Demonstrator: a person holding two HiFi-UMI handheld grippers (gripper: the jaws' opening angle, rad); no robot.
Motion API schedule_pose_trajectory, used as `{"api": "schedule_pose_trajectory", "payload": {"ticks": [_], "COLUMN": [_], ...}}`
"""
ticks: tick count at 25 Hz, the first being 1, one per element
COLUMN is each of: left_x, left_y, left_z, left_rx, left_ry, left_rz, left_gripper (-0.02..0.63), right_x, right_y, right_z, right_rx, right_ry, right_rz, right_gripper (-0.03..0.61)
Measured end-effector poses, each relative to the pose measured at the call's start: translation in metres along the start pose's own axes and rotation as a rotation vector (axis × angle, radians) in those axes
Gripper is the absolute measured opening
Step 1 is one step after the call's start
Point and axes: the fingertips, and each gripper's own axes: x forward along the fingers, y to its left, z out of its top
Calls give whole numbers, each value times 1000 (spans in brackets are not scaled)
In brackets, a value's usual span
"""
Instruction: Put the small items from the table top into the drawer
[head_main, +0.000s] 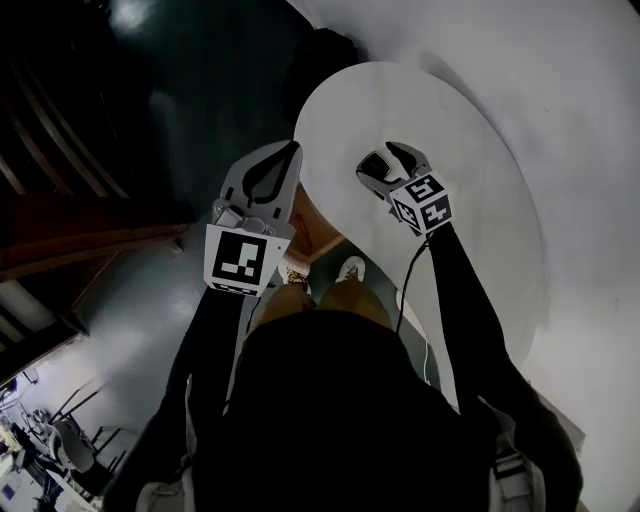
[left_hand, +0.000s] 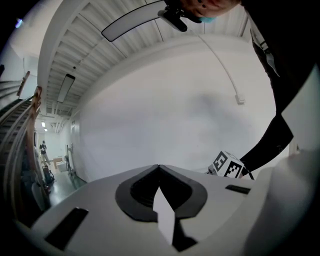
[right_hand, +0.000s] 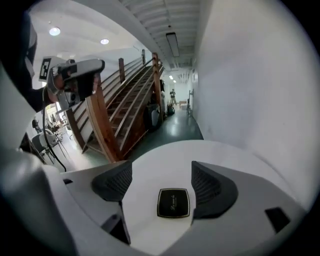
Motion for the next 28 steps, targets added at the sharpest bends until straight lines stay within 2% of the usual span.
{"api": "schedule_pose_trajectory", "payload": {"ticks": [8,13,15,23,25,28], "left_x": [-23,-31,-33,-41,-41,-41], "left_y": [9,14,16,15,15,12], "left_z": [-18,-23,-23,-27,-31,-32], "left_rx": [-18,-55,-55,-52,-39,-33], "left_ry": [50,69,73,69,70,70], "left_rz": [71,108,118,119,109,98], "left_gripper": [14,14,14,14,14,14], "right_x": [38,48,48,44,42,27], "right_y": [-18,-28,-32,-31,-28,-25], "right_z": [-74,-95,-101,-96,-77,-37], "right_rx": [26,15,-15,-148,-143,-84], "right_ry": [250,345,369,376,316,180], "right_rz": [74,83,62,2,-20,-52], "right_gripper": [385,385,383,353,353,353]}}
